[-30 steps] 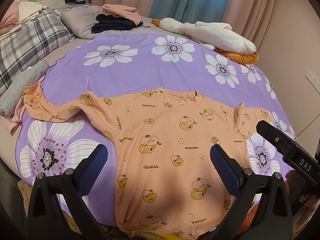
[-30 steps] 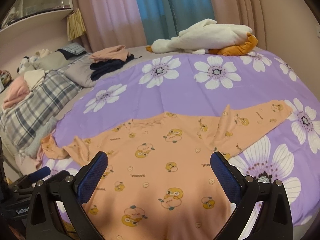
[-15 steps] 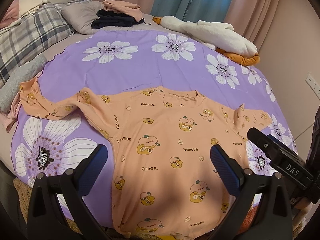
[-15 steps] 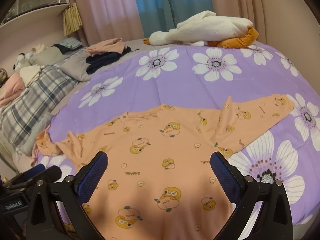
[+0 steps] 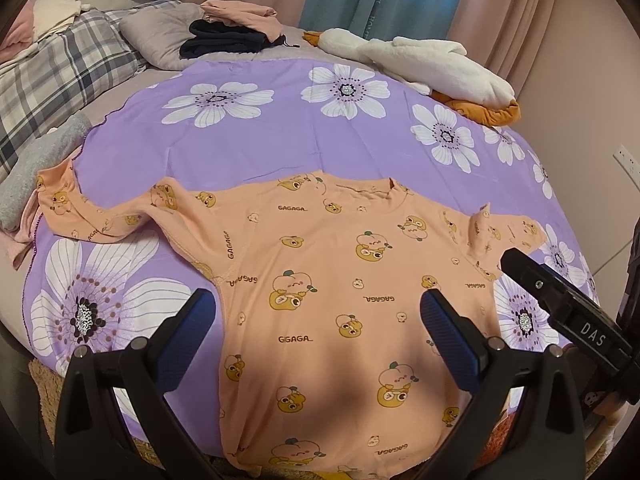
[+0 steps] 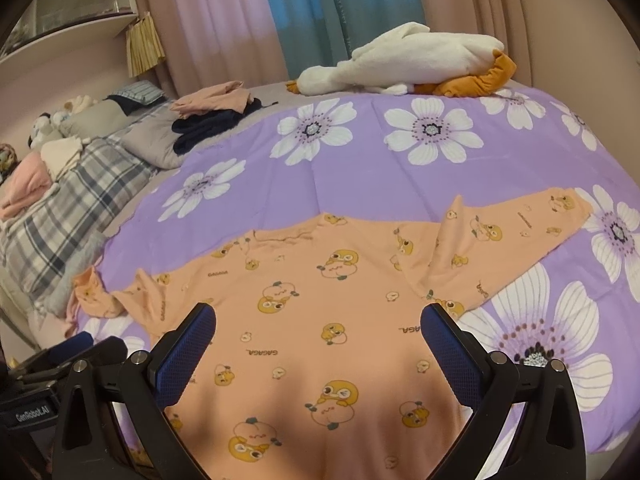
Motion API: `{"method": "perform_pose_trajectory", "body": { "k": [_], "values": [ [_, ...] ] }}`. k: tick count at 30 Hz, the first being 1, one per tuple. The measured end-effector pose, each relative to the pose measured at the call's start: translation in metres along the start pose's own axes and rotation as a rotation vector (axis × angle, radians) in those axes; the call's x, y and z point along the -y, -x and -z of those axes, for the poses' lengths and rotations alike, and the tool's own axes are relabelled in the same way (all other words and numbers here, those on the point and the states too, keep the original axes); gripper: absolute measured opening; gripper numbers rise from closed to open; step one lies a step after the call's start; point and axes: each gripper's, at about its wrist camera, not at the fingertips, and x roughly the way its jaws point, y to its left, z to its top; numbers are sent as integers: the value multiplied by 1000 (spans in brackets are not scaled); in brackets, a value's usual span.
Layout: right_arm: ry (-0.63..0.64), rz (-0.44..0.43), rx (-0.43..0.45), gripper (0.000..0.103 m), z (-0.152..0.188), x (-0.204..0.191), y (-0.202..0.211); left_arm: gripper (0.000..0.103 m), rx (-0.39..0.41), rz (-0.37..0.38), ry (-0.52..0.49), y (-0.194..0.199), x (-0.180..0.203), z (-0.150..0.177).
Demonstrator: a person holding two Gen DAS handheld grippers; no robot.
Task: Fold small clothes
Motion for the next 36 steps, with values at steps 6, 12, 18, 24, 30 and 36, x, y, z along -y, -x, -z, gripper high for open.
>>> {"method": "perform_pose_trajectory", "body": {
  "k": [6,12,18,24,30,36],
  "values": [
    [-14,1,10,102,-1,7,2,102,-6,2,-15,-2,6,0],
    [-24,-5,25,102,-3,13,5,102,-12,-5,-26,-6,11,-1],
    [-24,-45,88,102,-18,21,17,102,-16,-13,-9,-13,14,-8],
    [-20,-60,148,102,-47,45,21,102,-19,-4,-28,-26,26,-17],
    [-104,-27,205,101,-77,110,18,97,-4,-31,-27,-49,36,-20],
    [-295,96,125,85,-84,199,-25,96,-53,-25,-14,-80,43,-20]
  ]
}}
